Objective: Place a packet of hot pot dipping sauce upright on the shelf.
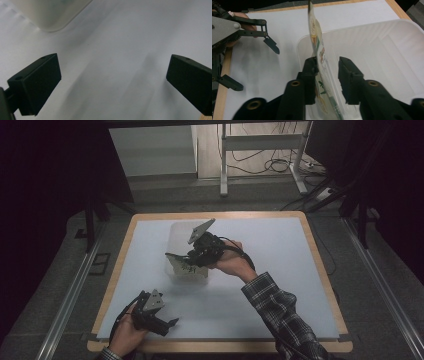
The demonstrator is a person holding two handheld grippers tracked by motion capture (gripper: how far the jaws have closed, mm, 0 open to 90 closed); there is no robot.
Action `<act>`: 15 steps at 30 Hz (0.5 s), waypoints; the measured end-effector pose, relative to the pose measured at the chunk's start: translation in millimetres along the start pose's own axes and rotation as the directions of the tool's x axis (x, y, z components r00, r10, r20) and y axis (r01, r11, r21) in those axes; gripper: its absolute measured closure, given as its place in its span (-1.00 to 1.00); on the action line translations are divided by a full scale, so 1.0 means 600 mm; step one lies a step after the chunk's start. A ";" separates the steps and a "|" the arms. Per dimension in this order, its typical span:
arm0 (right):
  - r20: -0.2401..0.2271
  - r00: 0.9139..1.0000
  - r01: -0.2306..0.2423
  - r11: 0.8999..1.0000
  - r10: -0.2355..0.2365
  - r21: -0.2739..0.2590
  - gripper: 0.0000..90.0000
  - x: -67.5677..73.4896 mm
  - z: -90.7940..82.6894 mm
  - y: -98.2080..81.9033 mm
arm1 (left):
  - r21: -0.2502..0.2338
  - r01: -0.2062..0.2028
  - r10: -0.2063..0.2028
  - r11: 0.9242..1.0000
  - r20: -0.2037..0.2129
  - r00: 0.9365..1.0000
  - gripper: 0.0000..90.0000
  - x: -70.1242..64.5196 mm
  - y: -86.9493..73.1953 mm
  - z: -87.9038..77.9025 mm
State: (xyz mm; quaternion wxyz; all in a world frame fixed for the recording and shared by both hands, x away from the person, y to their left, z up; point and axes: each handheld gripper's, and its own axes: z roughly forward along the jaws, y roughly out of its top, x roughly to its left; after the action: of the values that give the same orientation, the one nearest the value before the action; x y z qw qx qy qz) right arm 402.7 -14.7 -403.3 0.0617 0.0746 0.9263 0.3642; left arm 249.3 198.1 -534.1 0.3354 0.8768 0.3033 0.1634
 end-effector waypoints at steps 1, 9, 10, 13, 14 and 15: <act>0.000 1.000 0.000 1.000 0.000 0.000 0.41 0.000 0.000 0.000 | 0.000 0.000 0.000 1.000 0.000 1.000 -1.00 0.000 0.000 0.000; 0.013 1.000 -0.013 1.000 0.013 -0.011 0.06 0.006 -0.002 -0.005 | 0.002 -0.001 0.001 1.000 0.000 1.000 -1.00 0.000 0.000 0.000; 0.013 1.000 -0.013 1.000 0.013 -0.018 -0.01 0.008 -0.004 -0.006 | 0.003 -0.001 0.001 1.000 -0.001 1.000 -1.00 0.000 0.000 0.000; 0.016 1.000 -0.014 1.000 0.014 -0.022 -0.08 0.009 -0.006 -0.008 | 0.003 -0.001 0.001 1.000 -0.001 1.000 -1.00 0.000 0.000 0.000; 0.019 1.000 -0.020 0.999 0.020 -0.028 -0.15 0.010 -0.008 -0.010 | 0.003 -0.001 0.001 1.000 -0.001 1.000 -1.00 0.000 0.000 0.000; 0.019 1.000 -0.022 0.999 0.023 -0.031 -0.18 0.010 -0.009 -0.011 | 0.003 -0.001 0.001 1.000 -0.001 1.000 -1.00 0.000 0.000 0.001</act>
State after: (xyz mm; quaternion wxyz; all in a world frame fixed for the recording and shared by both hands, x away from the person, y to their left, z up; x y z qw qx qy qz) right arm 395.1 -21.8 -404.5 0.0679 0.0876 0.9189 0.3786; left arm 249.4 197.9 -534.4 0.3337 0.8775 0.3031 0.1634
